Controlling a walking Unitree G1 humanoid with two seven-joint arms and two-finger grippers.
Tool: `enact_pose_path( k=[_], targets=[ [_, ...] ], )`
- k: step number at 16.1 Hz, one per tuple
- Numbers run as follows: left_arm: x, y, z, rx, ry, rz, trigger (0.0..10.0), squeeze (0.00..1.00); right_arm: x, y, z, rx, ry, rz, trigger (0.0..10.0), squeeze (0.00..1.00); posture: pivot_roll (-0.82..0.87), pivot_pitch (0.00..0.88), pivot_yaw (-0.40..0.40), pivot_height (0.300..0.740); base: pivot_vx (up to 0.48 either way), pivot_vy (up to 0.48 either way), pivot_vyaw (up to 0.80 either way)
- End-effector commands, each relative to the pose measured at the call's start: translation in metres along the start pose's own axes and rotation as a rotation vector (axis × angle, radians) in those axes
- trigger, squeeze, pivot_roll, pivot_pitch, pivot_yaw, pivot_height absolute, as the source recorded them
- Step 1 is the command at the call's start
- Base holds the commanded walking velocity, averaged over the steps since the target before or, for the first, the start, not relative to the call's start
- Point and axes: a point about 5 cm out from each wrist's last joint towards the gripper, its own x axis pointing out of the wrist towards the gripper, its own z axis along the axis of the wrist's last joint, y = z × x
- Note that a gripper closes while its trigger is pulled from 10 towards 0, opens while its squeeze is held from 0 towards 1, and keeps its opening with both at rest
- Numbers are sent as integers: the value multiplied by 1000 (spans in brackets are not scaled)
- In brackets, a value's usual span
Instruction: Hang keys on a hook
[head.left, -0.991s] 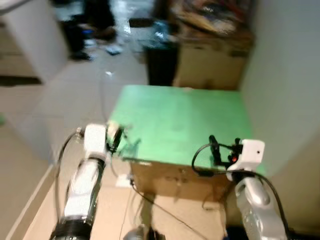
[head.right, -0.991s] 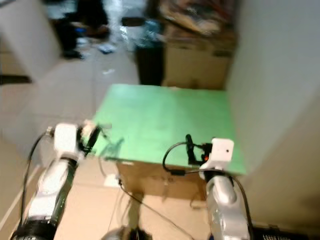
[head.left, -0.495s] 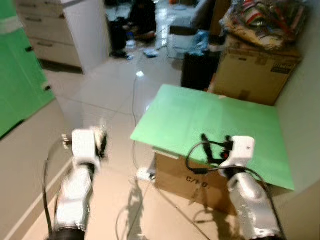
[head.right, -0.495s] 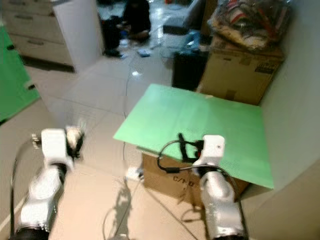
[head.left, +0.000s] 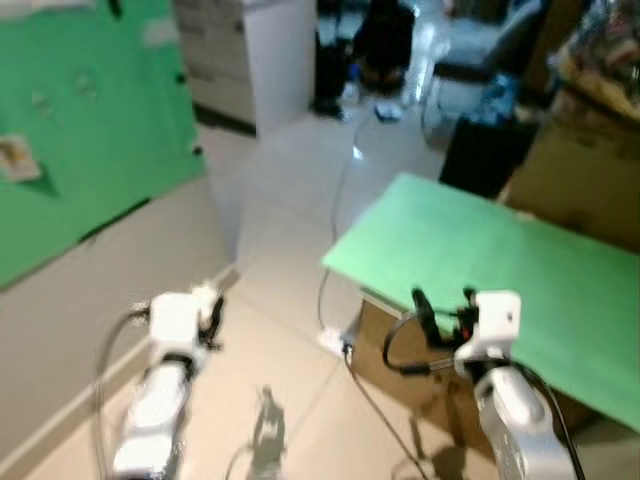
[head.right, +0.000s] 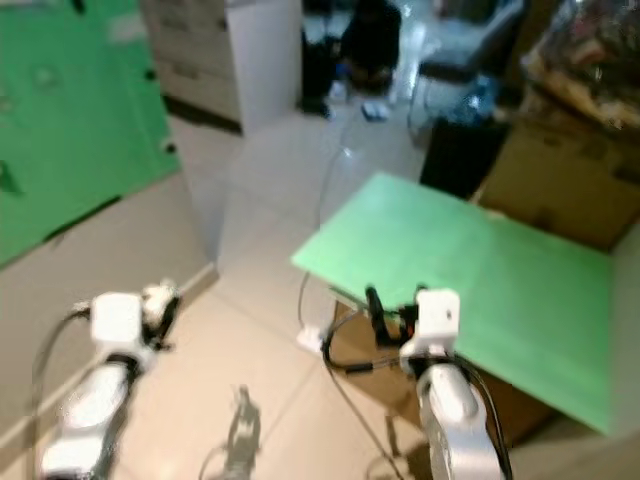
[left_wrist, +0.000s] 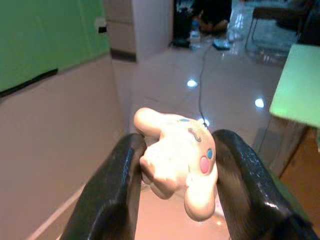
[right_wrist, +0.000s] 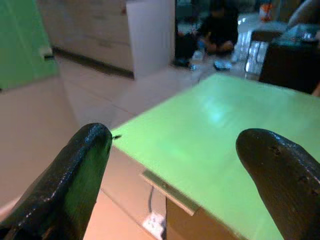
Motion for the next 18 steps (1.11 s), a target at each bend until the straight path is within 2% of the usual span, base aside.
enact_pose_path(
  k=[1,2,5,6,7,8,9,10,11,12,14,18],
  targets=[
    [-1,9,5,11,-23,48,10000,0,3,0,1,-9,4,11,10000,0,16,0,-20,740,0,0,575],
    [-6,19,5,-23,-11,90,10000,0,6,0,3,-18,7,23,10000,0,15,0,-22,740,0,-480,569],
    [-15,26,-2,-47,26,154,10000,0,1,-1,-4,16,39,5,10000,0,22,0,-34,740,0,-474,569],
    [-17,26,-3,-43,29,162,10000,0,-5,-5,-11,133,66,-51,10000,0,27,0,-39,740,0,-469,563],
    [-18,21,-6,-3,32,115,10000,0,-12,-9,-13,136,79,-59,10000,0,31,0,-41,740,0,-446,544],
    [-26,21,-15,-3,42,68,10000,0,-18,-8,-13,114,84,-45,10000,4,30,0,-40,740,0,0,550],
    [-53,26,-25,-42,48,-2,10000,0,-28,-7,-14,63,93,-16,10000,4,33,0,-43,740,0,0,550],
    [-63,26,-23,-34,38,-40,10000,0,-31,-8,-15,29,102,-3,10000,4,41,0,-46,740,0,0,556],
    [-65,26,-22,-23,40,-38,10000,0,-32,-9,-16,18,110,1,10000,8,46,0,-45,740,0,0,550],
    [-60,21,-16,-19,29,-29,10000,0,-30,-9,-18,13,116,7,10000,8,47,0,-47,740,0,0,550],
    [-34,5,4,-27,-26,-10,10000,0,-19,-5,-14,11,97,38,10000,12,49,0,-42,740,0,0,553],
    [-23,8,8,-1,-14,44,10000,0,-11,-1,-12,8,87,50,10000,16,46,0,-36,740,0,0,548]
  ],
)
